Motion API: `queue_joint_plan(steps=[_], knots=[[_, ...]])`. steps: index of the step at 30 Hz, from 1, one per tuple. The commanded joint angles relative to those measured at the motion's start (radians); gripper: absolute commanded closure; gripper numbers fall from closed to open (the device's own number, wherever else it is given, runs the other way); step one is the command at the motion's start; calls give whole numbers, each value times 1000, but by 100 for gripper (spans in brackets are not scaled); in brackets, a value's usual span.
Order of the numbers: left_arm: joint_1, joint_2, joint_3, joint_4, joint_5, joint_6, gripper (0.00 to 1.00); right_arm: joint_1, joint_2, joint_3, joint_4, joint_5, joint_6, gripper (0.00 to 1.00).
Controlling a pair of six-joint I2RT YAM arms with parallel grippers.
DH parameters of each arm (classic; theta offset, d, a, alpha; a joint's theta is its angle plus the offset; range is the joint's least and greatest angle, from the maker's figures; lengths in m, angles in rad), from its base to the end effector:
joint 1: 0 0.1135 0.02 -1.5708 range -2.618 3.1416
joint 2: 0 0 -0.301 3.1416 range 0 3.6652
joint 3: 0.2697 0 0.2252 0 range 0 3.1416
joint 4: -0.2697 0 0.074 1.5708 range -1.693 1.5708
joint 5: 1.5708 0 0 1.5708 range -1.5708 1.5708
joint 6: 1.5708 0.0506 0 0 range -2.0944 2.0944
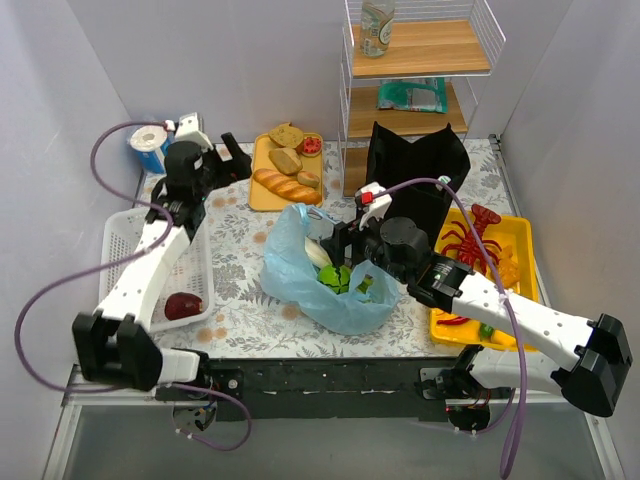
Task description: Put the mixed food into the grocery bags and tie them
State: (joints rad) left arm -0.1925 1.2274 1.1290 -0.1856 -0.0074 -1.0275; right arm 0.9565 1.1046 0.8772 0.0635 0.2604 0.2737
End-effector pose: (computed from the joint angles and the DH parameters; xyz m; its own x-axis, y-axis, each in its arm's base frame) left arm 0.2554 -0.0494 0.4004 -0.3000 -0.8136 -0.4980 -0.1401 0.5540 -0.8206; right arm 0.1438 0.1812 0.3718 -0.2644 0.0783 -0.9612 -0.5938 0.7721 0.2262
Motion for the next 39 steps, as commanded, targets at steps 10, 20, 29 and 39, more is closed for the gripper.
queue_joint_plan(steps=[10,20,29,39], knots=[[18,768,504,-46,34,17,27,5,119,80,-34,-3,7,19],[8,1014,666,-77,78,-45,28,7,163,109,-47,-35,32,19],[-4,1120,735,-97,83,-71,29,8,164,100,-42,-46,36,19],[-19,1088,683,-28,67,-109,78,8,152,92,-39,-43,36,19]])
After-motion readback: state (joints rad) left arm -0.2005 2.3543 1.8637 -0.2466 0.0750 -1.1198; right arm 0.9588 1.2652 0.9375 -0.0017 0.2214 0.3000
